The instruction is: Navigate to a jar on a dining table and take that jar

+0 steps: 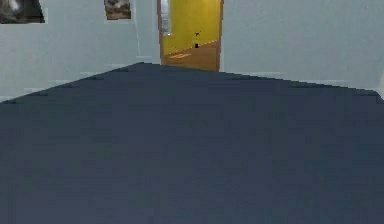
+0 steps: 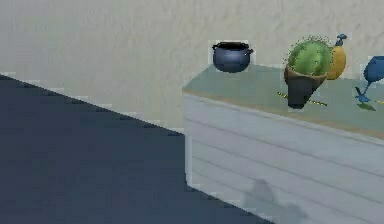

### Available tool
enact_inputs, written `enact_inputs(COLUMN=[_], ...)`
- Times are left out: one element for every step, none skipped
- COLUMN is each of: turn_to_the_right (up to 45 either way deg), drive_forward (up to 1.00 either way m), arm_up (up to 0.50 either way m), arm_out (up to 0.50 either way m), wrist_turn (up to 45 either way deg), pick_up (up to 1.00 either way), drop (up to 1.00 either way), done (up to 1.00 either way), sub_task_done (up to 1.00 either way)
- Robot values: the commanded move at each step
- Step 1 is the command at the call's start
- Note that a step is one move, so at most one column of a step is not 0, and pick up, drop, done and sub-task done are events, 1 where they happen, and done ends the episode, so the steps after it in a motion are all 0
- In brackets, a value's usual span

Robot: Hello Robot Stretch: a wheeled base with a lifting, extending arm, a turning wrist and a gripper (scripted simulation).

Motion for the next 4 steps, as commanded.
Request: enact_inputs(turn_to_the_right=[0.0, 0.0, 0.0, 0.0], drive_forward=[1.00, 1.00, 1.00, 1.00], arm_up=[0.00, 0.00, 0.00, 0.00], arm_out=[0.00, 0.00, 0.00, 0.00], wrist_turn=[0.0, 0.0, 0.0, 0.0], pick_up=[0.00, 0.00, 0.00, 0.00], drop=[0.00, 0.00, 0.00, 0.00], done=[0.00, 0.00, 0.00, 0.00], sub_task_done=[0.00, 0.00, 0.00, 0.00])
